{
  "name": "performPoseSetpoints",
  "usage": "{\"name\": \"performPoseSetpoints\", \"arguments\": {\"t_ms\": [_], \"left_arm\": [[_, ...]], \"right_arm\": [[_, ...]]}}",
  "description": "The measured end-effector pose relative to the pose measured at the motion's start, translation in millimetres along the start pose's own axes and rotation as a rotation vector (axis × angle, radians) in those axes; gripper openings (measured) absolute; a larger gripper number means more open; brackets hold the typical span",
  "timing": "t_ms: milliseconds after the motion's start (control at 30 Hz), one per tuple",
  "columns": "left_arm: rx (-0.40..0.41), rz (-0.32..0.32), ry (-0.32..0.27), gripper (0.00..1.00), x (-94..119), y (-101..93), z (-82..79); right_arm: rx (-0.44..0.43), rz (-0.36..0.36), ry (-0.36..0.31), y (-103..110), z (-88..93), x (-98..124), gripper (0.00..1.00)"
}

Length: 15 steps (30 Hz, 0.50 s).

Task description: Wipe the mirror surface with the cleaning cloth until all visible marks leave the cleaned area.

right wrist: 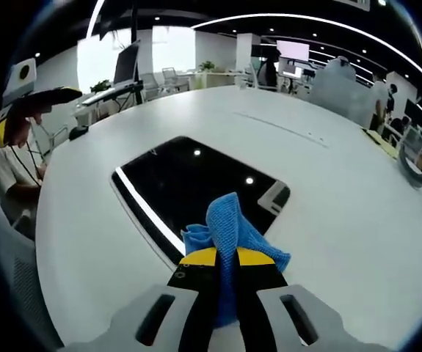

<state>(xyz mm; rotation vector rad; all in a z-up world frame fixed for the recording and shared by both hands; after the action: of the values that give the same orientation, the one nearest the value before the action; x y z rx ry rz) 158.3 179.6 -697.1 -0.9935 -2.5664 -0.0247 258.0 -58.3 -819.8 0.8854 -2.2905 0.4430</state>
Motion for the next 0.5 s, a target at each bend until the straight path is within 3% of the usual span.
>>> {"name": "performPoseSetpoints", "arguments": {"t_ms": [500], "left_arm": [[-0.001, -0.008, -0.002, 0.99, 2.2, 4.4, 2.3]], "right_arm": [[0.003, -0.002, 0.013, -3.5, -6.8, -7.2, 0.03]]}}
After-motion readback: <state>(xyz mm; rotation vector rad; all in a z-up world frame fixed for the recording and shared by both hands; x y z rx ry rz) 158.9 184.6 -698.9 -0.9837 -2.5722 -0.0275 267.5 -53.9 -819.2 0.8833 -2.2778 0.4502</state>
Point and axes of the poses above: the point that each gripper's makers call its tool centre point, and the gripper's own axes: x roughly backward along the fingers, y roughly to its left, z roughly out of its underside, the point moved 4 cm from there along x, roughly backward along the fingers, and after that the axes turned 3 degrees about x, right-handed, at the moved point
